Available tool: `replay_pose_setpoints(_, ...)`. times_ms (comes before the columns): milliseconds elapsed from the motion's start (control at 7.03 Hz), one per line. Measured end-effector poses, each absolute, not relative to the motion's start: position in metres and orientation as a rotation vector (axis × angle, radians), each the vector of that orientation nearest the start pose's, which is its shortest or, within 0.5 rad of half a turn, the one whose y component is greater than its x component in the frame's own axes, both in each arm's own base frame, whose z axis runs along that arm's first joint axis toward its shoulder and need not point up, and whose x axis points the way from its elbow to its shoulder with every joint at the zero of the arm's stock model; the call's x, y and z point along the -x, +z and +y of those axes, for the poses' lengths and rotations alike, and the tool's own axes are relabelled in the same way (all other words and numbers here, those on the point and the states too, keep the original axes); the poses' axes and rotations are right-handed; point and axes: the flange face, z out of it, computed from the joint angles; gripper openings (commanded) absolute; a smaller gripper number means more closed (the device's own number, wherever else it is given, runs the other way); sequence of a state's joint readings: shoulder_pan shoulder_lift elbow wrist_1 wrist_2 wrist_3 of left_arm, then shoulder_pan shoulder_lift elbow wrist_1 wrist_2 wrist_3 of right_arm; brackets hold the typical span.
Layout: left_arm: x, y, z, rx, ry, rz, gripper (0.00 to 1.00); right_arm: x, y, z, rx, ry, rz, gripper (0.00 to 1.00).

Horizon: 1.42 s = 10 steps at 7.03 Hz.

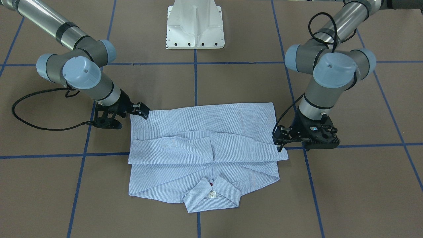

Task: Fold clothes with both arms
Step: 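Lower the right gripper to the folded shirt's side edge and grasp, then drag the folded shirt away from the left arm with the right gripper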

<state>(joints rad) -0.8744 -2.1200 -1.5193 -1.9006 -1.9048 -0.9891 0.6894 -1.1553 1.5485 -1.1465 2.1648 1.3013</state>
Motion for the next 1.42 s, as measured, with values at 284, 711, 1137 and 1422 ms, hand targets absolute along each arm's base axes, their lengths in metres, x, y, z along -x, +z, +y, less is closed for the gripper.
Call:
replay_pose_setpoints(284,-0.374,0.328,-0.604,-0.312,-0.134,0.821,0.99,0.459,0.386,-0.484,0.127,0.151,-0.959,0.02)
replay_pose_setpoints(711,-0.375,0.331,-0.604,-0.311,-0.132,0.817,0.99,0.458,0.385,-0.486,0.123,0.156,-0.959,0.00)
replay_pose_setpoints(1137,-0.375,0.331,-0.605,-0.315,-0.135,0.814,0.99,0.449,0.381,-0.478,0.123,0.146,-0.975,0.00)
replay_pose_setpoints(1422,-0.374,0.328,-0.605,-0.326,-0.139,0.811,0.99,0.414,0.389,-0.448,0.124,0.137,-0.989,0.00)
